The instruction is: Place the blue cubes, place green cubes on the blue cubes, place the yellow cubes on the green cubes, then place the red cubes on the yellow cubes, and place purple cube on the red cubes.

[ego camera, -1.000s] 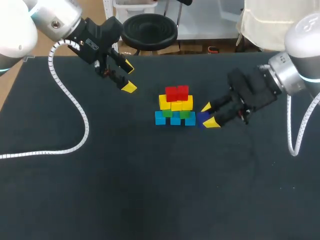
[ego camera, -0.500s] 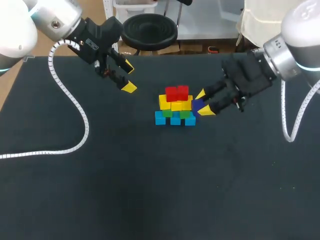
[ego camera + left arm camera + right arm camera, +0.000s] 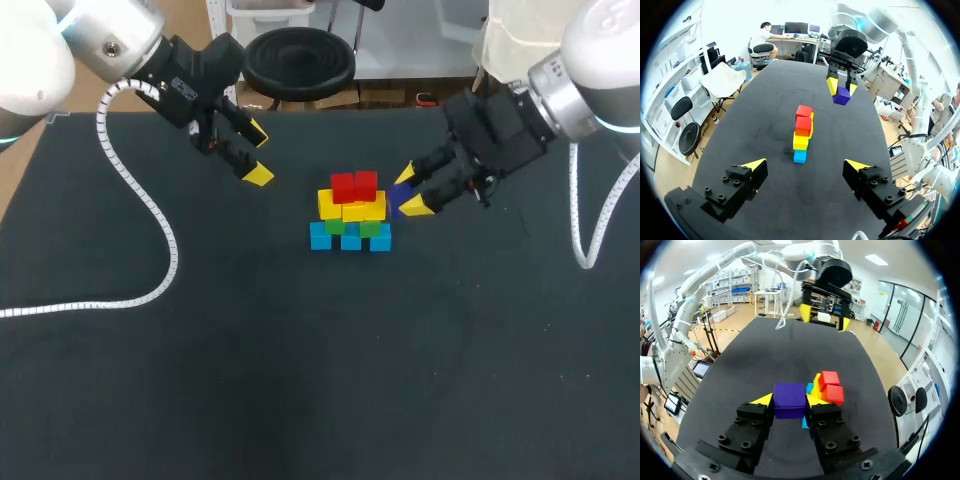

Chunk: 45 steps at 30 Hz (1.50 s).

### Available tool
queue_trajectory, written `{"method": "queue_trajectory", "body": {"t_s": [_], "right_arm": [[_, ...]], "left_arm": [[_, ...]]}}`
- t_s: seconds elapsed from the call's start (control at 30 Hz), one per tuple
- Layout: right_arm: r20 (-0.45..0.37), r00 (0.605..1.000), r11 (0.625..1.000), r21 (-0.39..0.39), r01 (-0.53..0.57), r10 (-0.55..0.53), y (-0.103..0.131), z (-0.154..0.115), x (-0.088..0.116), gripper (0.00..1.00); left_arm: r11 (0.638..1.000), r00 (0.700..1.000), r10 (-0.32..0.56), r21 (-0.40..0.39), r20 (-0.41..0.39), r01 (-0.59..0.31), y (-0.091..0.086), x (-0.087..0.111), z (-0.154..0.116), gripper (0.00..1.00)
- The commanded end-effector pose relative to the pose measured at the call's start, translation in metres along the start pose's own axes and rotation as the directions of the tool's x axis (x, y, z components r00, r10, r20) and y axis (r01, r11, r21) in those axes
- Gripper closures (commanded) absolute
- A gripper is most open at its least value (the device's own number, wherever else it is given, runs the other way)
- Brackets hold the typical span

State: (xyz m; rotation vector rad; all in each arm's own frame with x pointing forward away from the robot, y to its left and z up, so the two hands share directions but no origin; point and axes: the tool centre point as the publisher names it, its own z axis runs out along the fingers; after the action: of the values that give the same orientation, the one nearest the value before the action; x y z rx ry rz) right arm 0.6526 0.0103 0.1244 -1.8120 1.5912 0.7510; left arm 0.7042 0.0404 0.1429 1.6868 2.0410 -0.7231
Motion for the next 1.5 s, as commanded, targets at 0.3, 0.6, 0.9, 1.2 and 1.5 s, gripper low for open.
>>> {"method": "queue_trajectory", "body": {"t_s": [0.3,0.6,0.9,1.2,1.5], "right_arm": [[-0.039,0.999,1.0,0.008,-0.02,0.021,-0.032,0.006,-0.017,1.0],[-0.019,0.999,1.0,-0.013,-0.028,0.027,-0.045,0.011,-0.024,1.0],[0.056,0.998,1.0,-0.014,0.017,-0.016,-0.047,0.012,-0.03,1.0],[0.056,0.998,1.0,-0.014,0.017,-0.016,-0.047,0.012,-0.03,1.0],[0.158,0.984,0.996,-0.063,-0.069,0.078,-0.048,0.03,-0.029,1.0]], "left_arm": [[1.0,1.0,-0.002,-0.002,-0.003,0.002,-0.001,0.0,0.0,0.0],[1.0,1.0,-0.002,-0.002,-0.003,0.002,-0.001,0.0,0.0,0.0],[1.0,1.0,-0.002,-0.002,-0.003,0.002,-0.001,0.0,0.0,0.0],[1.0,1.0,-0.002,-0.002,-0.003,0.002,-0.001,0.0,0.0,0.0],[1.0,1.0,-0.002,-0.002,-0.003,0.002,-0.001,0.0,0.0,0.0]]}}
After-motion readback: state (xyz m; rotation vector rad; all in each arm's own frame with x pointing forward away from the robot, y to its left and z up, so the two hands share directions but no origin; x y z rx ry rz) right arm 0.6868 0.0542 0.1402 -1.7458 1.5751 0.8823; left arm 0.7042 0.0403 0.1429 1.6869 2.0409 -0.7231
